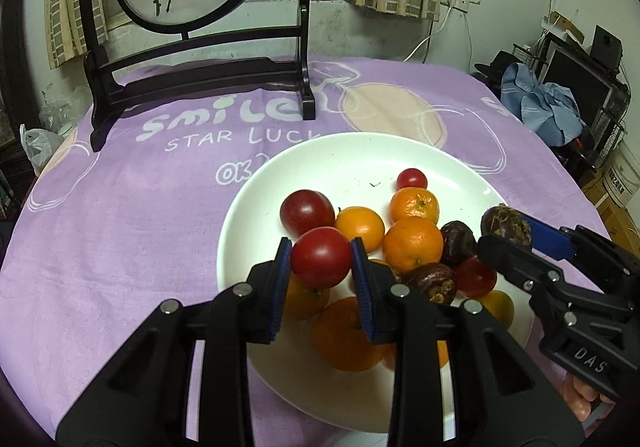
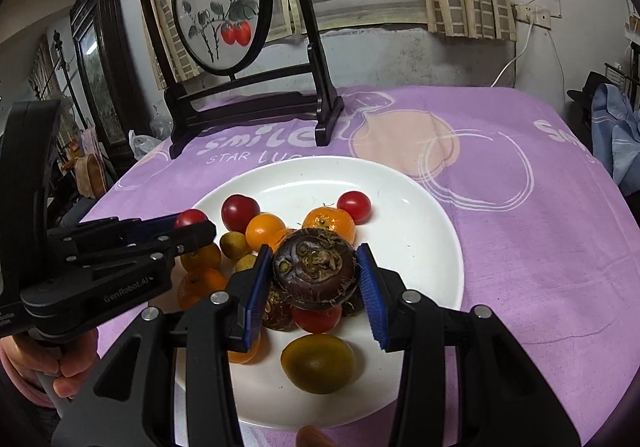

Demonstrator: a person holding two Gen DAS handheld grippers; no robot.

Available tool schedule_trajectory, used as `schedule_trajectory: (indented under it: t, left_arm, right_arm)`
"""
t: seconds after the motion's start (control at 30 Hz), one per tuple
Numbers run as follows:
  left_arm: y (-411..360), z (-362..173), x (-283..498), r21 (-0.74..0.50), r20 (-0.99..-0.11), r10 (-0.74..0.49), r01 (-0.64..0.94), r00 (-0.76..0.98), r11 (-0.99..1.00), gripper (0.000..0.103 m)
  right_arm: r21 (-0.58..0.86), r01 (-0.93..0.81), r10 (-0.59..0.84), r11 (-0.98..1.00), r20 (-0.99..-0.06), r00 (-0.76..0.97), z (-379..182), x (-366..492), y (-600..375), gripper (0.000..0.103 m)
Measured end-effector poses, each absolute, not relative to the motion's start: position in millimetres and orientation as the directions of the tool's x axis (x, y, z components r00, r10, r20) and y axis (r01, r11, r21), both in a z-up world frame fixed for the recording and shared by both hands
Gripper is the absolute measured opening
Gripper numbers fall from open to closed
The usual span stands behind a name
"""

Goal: Organize fruits

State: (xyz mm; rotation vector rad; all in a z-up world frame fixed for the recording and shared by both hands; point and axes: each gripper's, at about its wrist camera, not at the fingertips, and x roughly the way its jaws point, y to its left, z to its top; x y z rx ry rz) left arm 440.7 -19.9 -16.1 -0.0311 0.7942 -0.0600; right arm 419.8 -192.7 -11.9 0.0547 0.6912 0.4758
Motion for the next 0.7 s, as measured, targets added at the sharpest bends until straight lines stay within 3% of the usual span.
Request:
schedule_trajectory:
  t: [0.1, 0.17, 0.23, 0.27, 0.37, 0.47, 0.7]
  left_arm:
    - [-19, -16, 440, -0.062, -0.712, -0.072, 0.040, 0.698, 0.997, 0.031]
    - [-18, -13, 436, -0.055, -0.711, -0.055, 0.023, 0.701, 0.998, 0.035]
    - [-18, -6, 428, -0.032, -0.692, -0.013, -0.013, 0.722, 0.999, 0.074]
    - [-17, 0, 420, -0.018, -0.673, 0.018, -0.040, 0.739, 0.999, 0.079]
    - [-15, 14, 398, 0.001, -0.652, 0.038, -0.050, 0.757, 0.999, 0.085]
    - [-14, 26, 364, 0.026, -0.640, 0.057, -0.052, 0.766, 0.998, 0.088]
    - [-10, 33, 266, 0.033, -0.650, 0.065, -0.058, 0.757, 0.998, 0.095]
  right_arm:
    - [0.204, -0.404, 0.439, 0.892, -0.606, 0.664, -14, 420, -193, 0.047]
    - [0.202, -0.401, 0.436, 0.893, -0.604, 0.667, -12, 418, -194, 0.065]
    - [0.206, -0.405, 0.442, 0.891, -0.597, 0.669, -5, 412, -197, 0.065]
    - [0.208, -0.406, 0.444, 0.890, -0.595, 0.670, -3, 409, -198, 0.065]
    - [0.199, -0.401, 0.436, 0.894, -0.593, 0.677, 11, 387, -204, 0.074]
    - [0.159, -0.404, 0.410, 0.901, -0.614, 0.674, 19, 356, -205, 0.102]
    - [0.135, -0.434, 0.410, 0.891, -0.653, 0.637, 13, 268, -212, 0.102]
